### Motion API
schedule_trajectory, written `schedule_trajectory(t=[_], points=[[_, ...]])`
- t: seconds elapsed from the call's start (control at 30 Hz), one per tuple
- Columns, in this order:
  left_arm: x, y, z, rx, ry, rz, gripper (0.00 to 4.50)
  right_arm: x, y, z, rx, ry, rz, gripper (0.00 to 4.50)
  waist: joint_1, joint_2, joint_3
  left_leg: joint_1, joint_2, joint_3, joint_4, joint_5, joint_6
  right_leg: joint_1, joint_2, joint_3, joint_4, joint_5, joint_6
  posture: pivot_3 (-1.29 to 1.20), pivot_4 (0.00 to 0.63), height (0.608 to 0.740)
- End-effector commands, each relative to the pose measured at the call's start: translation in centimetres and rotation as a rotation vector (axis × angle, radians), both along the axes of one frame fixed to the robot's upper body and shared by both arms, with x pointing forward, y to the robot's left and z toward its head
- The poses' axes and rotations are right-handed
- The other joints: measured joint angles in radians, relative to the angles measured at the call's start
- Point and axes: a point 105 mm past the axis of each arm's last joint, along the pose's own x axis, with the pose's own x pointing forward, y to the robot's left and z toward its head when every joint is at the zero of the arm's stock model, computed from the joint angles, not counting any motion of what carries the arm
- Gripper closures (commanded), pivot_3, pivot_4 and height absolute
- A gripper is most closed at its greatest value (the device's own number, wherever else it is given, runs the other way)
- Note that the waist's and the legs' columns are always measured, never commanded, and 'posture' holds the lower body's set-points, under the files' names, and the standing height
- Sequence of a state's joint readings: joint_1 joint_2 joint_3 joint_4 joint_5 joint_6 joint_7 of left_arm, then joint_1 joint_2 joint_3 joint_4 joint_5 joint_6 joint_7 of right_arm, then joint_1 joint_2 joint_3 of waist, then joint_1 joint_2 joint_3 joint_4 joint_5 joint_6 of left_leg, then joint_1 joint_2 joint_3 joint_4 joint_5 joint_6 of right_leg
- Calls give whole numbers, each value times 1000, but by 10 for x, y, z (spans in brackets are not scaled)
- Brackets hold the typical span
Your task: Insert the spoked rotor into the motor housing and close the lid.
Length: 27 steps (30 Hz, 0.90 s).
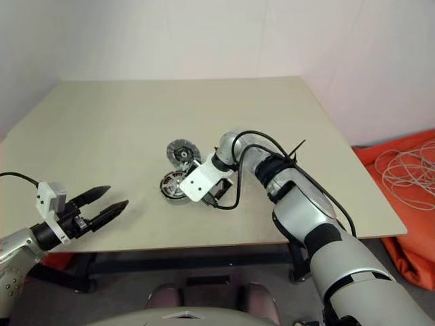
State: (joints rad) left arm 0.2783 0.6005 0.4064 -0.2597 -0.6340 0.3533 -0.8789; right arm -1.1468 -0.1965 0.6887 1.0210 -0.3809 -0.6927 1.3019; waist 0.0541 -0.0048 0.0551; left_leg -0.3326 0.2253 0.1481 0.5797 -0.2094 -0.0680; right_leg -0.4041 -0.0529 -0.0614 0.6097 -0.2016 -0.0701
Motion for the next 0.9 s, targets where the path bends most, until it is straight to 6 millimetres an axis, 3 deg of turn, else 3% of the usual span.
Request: schedule_trajectory(t=[0.03, 0.43, 0.47, 0.57, 0.83, 0.9], points=[[0, 0, 16, 13, -71, 3, 0, 5, 6, 9, 5, -55, 24, 35, -4, 0, 0, 0, 0, 0, 0, 0, 0, 0, 0, 0, 0, 0, 0, 0, 0, 740], [6, -4, 16, 6, -79, -4, 0, 7, 21, 1, -6, -79, -1, 35, -16, 1, 1, 4, 1, 0, 3, 0, -1, 0, 0, 0, 10, -1, -2, 0, 0, 740], [6, -5, 16, 6, -80, -5, 0, 8, 21, 0, -8, -81, -4, 201, -16, 1, 1, 5, 1, 0, 3, 0, -1, 0, 0, 0, 11, -1, -2, 0, 0, 740], [8, -6, 16, 4, -82, -7, 0, 8, 24, -1, -7, -84, -11, 894, -16, 2, 1, 6, 1, 0, 3, 0, -1, 0, 0, 1, 12, -2, -1, 0, 0, 740], [11, -9, 15, -4, -88, -14, 0, 6, 42, 7, 55, -30, -66, 3862, -17, 2, 1, 7, 0, 0, 4, 1, -1, 0, 0, 2, 14, -2, -3, 0, 0, 740], [11, -10, 14, -7, -89, -14, 0, 4, 48, 10, 86, 11, -93, 4431, -18, 2, 1, 7, 1, 0, 4, 1, -1, -1, 1, 2, 14, -2, -4, 0, 0, 740]])
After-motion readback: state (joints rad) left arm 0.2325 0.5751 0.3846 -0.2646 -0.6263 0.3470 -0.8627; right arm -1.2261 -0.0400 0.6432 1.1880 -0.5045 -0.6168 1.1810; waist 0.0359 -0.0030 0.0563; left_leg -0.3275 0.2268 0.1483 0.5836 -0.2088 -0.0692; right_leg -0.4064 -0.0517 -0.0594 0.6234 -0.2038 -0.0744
